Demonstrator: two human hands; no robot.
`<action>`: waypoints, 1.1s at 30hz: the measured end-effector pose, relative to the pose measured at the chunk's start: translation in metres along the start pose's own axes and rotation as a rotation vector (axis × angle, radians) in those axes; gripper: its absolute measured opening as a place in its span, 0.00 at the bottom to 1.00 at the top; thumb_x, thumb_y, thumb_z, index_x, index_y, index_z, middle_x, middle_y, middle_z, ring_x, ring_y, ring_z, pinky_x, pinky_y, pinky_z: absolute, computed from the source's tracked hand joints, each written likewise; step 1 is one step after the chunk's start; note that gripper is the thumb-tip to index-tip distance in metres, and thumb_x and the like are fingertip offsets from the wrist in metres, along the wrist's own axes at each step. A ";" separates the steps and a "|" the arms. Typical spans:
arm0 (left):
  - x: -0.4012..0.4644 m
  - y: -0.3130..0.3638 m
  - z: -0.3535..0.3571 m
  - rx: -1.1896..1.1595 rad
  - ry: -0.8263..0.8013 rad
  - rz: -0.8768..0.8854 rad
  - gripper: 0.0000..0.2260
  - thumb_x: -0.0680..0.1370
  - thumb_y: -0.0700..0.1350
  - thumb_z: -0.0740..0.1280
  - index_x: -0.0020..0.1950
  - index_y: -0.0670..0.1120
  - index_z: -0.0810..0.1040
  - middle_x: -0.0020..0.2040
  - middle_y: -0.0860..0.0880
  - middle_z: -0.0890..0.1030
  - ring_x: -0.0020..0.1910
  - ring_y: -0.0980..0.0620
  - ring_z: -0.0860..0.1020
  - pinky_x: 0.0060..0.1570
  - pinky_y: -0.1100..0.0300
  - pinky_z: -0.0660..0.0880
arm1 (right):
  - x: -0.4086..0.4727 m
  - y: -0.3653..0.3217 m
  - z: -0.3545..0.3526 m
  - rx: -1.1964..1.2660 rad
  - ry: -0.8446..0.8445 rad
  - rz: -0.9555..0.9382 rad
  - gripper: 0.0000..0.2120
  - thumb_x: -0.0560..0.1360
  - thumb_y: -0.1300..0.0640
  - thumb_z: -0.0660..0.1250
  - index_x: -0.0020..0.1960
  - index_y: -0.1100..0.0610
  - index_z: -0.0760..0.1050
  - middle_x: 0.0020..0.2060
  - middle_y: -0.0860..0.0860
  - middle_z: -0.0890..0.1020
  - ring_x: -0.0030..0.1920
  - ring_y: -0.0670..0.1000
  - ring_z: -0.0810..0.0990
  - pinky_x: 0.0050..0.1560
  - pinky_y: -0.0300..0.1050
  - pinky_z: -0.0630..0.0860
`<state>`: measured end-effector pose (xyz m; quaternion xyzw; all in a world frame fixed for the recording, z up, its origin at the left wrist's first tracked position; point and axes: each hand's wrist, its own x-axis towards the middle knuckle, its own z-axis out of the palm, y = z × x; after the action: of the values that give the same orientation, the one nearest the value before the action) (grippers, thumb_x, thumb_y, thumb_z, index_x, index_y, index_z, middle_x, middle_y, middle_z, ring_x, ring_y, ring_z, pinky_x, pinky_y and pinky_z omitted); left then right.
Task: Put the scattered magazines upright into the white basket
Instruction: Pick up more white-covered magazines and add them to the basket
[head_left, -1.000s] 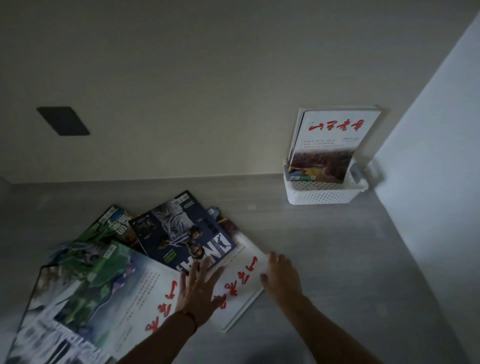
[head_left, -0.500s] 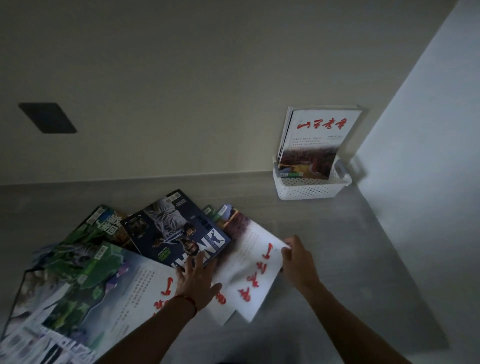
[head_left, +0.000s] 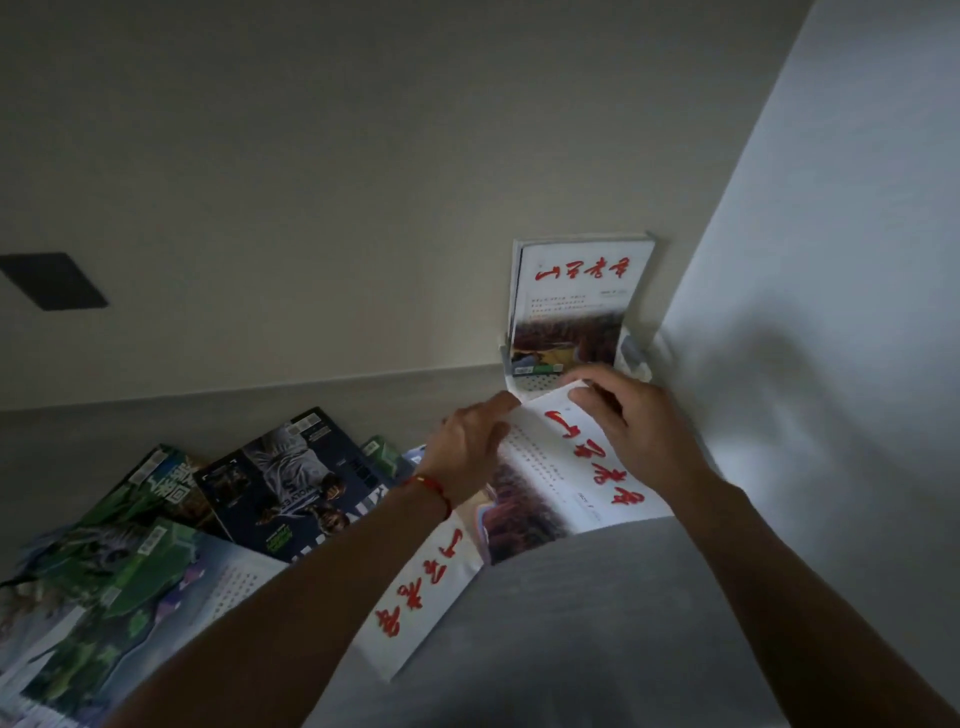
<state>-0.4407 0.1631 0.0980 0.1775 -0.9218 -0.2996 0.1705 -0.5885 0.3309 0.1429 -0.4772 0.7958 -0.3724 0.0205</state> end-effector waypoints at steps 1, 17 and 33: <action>0.006 0.005 0.001 -0.040 0.006 -0.026 0.12 0.80 0.39 0.63 0.62 0.49 0.76 0.53 0.42 0.84 0.49 0.40 0.82 0.46 0.51 0.80 | -0.001 0.006 -0.007 0.021 0.041 0.026 0.11 0.81 0.45 0.61 0.60 0.46 0.77 0.47 0.42 0.83 0.44 0.35 0.81 0.42 0.30 0.76; 0.139 0.053 -0.008 -0.677 0.271 -0.258 0.15 0.78 0.31 0.63 0.50 0.52 0.79 0.53 0.42 0.84 0.55 0.41 0.82 0.56 0.36 0.79 | 0.076 0.120 -0.052 0.216 0.235 0.338 0.15 0.79 0.50 0.66 0.63 0.53 0.72 0.54 0.46 0.81 0.48 0.45 0.79 0.32 0.21 0.69; 0.224 0.002 0.035 -0.404 0.379 -0.723 0.05 0.72 0.44 0.70 0.41 0.49 0.86 0.39 0.44 0.86 0.43 0.44 0.85 0.49 0.47 0.83 | 0.181 0.207 -0.020 0.045 0.121 0.339 0.12 0.77 0.51 0.68 0.52 0.59 0.83 0.49 0.54 0.87 0.39 0.48 0.80 0.35 0.29 0.67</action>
<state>-0.6527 0.0855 0.1193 0.5030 -0.6762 -0.4757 0.2519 -0.8489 0.2570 0.0891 -0.3124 0.8561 -0.4091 0.0458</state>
